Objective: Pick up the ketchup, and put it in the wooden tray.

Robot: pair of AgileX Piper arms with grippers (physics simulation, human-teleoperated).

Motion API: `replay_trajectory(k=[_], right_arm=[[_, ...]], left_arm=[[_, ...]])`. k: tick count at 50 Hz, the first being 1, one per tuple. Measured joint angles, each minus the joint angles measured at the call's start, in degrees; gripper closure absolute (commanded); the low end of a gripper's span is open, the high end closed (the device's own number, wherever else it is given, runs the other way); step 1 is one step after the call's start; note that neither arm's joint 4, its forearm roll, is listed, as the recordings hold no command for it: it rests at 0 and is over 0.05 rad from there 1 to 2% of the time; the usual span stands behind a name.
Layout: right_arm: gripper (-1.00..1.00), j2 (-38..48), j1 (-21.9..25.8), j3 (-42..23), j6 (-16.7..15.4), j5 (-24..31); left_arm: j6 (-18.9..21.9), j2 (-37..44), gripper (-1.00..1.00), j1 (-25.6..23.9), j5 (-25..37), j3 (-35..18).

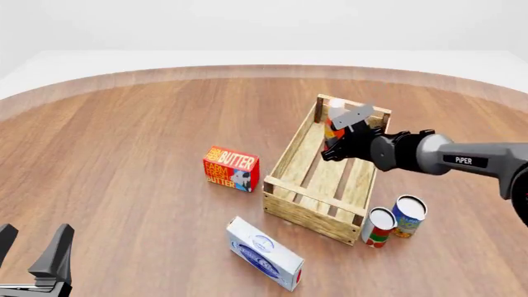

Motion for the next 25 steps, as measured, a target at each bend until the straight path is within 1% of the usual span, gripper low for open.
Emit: replay_trajectory(k=[25], right_arm=[[1.00, 5.04, 1.14, 0.35, 0.67, -3.44]], left_arm=[[0.00, 0.02, -1.00, 0.02, -0.02, 0.01]])
